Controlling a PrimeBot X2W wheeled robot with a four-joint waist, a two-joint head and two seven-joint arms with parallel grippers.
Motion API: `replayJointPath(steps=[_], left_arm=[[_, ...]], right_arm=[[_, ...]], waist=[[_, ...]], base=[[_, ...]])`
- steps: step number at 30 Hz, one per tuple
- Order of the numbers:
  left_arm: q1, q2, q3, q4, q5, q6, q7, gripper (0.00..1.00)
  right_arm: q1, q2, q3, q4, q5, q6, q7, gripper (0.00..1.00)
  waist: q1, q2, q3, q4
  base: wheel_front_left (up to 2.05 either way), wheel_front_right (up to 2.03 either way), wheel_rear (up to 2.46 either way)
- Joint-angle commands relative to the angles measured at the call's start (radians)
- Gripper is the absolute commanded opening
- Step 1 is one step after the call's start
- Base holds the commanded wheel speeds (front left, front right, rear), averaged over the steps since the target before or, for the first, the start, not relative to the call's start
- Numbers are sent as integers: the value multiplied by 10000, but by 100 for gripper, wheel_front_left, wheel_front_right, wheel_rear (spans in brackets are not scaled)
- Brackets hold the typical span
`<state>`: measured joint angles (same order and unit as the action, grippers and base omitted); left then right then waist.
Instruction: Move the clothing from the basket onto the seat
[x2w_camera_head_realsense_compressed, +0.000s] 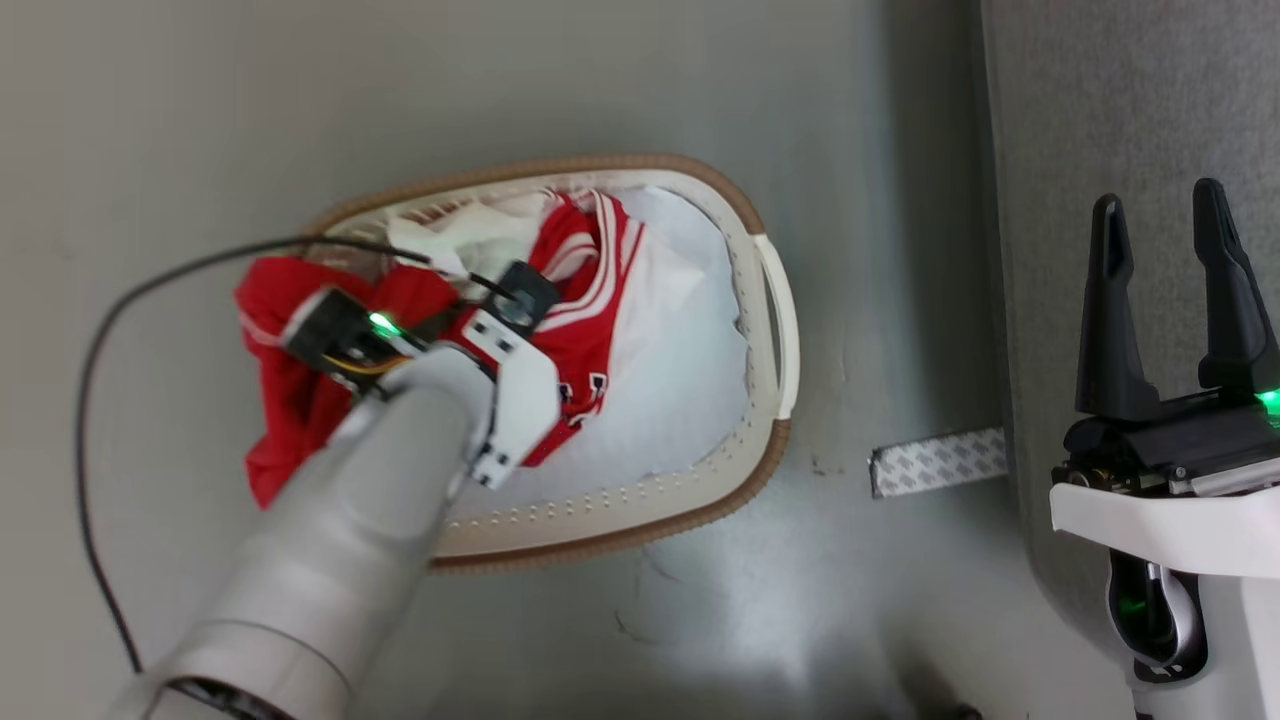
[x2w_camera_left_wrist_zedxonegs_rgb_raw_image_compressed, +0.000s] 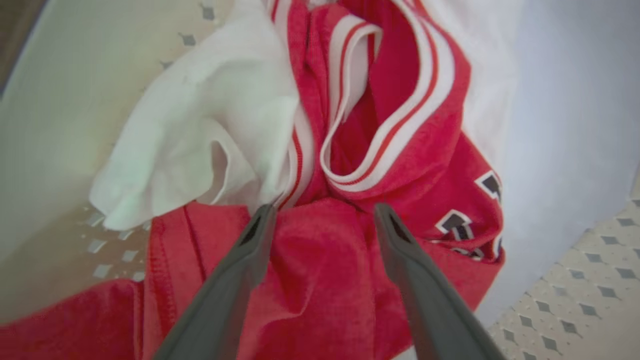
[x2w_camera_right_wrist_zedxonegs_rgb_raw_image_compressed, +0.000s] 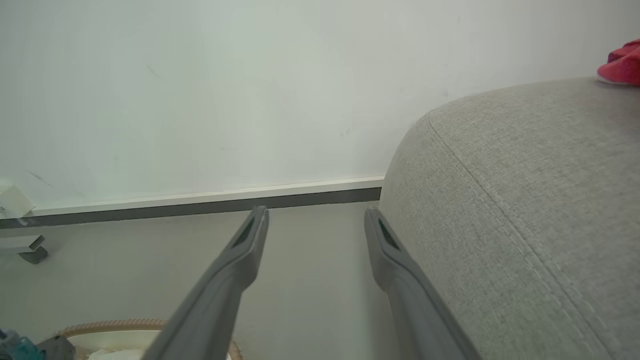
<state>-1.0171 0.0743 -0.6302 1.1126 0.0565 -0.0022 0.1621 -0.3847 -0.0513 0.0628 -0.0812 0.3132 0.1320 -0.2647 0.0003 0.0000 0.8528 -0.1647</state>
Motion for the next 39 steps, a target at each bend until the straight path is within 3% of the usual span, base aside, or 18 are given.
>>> replayJointPath(steps=[1, 10, 11, 13, 22, 33, 39], left_arm=[[-328, 243, -53, 273, 158, 106, 83, 100], [-857, 479, -181, 1164, 119, -69, 547, 100], [-866, 490, -203, 1213, 111, -54, 543, 49], [-921, 495, -272, 1271, 139, -12, 407, 0], [-280, 60, 61, 1200, -684, -116, -726, 0], [1691, -223, 496, 259, -2390, -598, -2537, 0], [2932, -227, 88, -1228, -3587, -575, -2598, 0]], right_arm=[[-116, 14, 52, -144, 166, -25, 6, 100], [2, 13, 298, -247, 433, -25, 6, 100], [4, 13, 330, -246, 493, -25, 6, 100], [4, 13, 377, -260, 532, -25, 6, 100], [139, 11, 189, 100, 589, -25, 6, 100], [1198, 7, -380, 903, 255, -25, 6, 100], [2156, 5, -761, 1433, 179, -24, 6, 100]], waist=[[-3, 0, 558, -382], [-3, 0, 989, -611], [-3, 0, 1009, -633], [-3, 0, 1033, -675], [-3, 0, -23, -511], [-3, 0, -3485, 528], [-3, 0, -5539, 1091]], base=[[0, 0, 0], [0, 0, 0], [0, 0, 0], [0, 0, 0], [0, 0, 0], [0, 0, 0], [0, 0, 0]])
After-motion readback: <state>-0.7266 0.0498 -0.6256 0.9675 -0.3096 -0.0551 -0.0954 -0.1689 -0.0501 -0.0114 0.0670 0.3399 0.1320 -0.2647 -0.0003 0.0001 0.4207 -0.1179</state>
